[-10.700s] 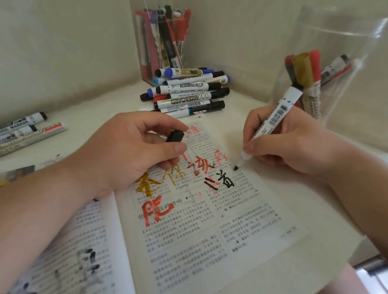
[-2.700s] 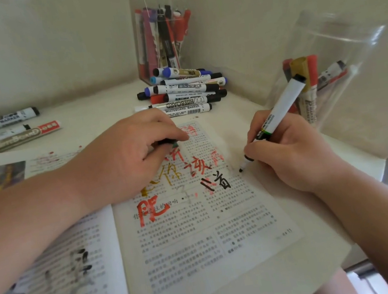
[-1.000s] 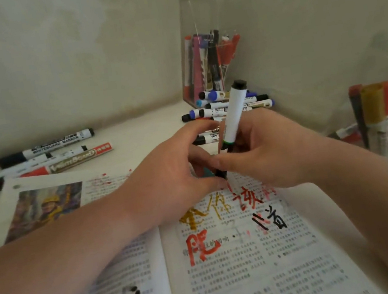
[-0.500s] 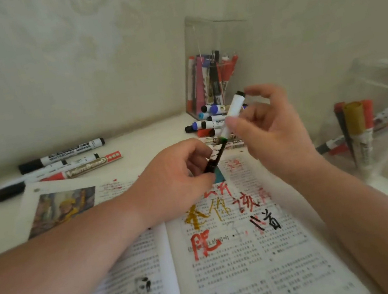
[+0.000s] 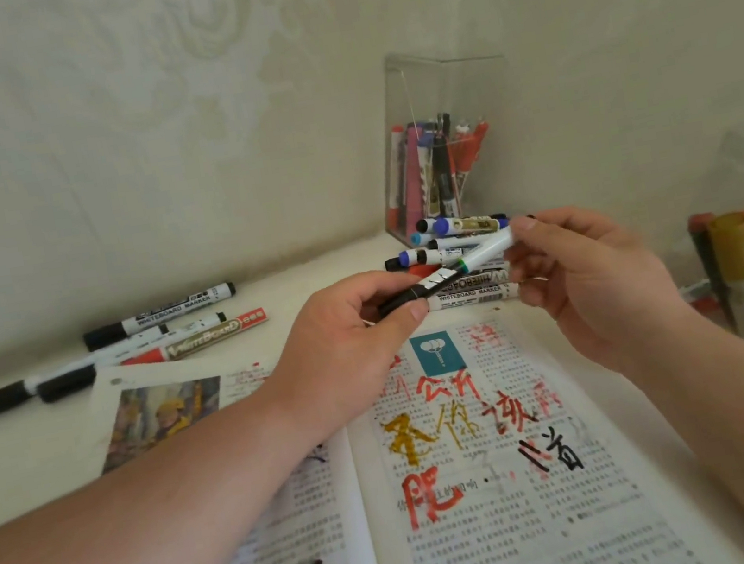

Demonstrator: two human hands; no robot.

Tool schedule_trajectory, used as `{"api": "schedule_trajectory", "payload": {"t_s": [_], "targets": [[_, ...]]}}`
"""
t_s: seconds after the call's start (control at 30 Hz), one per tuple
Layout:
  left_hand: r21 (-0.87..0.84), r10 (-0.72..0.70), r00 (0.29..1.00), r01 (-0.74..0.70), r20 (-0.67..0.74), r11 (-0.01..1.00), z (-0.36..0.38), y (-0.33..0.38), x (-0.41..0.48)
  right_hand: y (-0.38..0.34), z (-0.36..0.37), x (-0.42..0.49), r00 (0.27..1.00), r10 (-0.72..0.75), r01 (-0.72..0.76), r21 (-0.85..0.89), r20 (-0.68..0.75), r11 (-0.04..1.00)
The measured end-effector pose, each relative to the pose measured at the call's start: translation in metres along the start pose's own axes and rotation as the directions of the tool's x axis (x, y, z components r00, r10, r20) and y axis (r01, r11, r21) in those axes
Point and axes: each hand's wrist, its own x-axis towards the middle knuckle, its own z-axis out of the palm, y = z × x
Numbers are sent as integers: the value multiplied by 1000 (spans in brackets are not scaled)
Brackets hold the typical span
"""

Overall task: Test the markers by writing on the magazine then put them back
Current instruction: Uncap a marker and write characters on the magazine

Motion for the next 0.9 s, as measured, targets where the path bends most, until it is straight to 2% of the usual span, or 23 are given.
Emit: {"api": "schedule_trajectory", "payload": {"t_s": [0.13,0.3,0.37,0.43,0.5,0.57,0.6,0.63,0.7,0.73,0.8,0.83,0.9], "targets": [[-84,-24,999,21,-36,996,0,-1,1,3,2,2,998,56,-52,100,-38,994],[-375,-132,979,64,-158,925,-3,-7,7,6,6,3,993,113,-105,174,-36,979],[-421,-187,965,95,-184,902,-5,-9,11,8,6,4,989,149,-143,170,-20,975],[-309,-192,949,110,-249,945,-15,-5,16,9,5,3,973,227,-230,139,33,963],[-85,-155,949,136,-276,987,-39,13,23,9,5,1,939,327,-334,61,104,941],[183,-139,975,171,-174,968,-70,40,23,7,5,0,918,375,-374,-29,129,927],[340,-146,987,162,-73,927,-83,52,21,6,5,0,915,382,-378,-56,131,924],[499,-162,985,113,55,859,-92,58,16,5,5,0,913,384,-378,-74,133,923],[736,-243,917,-76,316,673,-92,61,0,4,5,0,914,381,-373,-80,142,924],[776,-268,867,-191,421,600,-86,55,-8,4,4,0,914,380,-373,-70,145,925],[743,-197,803,-387,563,546,-73,28,-18,4,4,0,915,378,-374,-52,143,926],[711,-125,794,-447,595,543,-70,14,-21,4,5,-1,916,375,-373,-41,141,927],[671,-25,812,-465,583,577,-70,-3,-26,2,7,-2,921,362,-364,-11,142,931]]}}
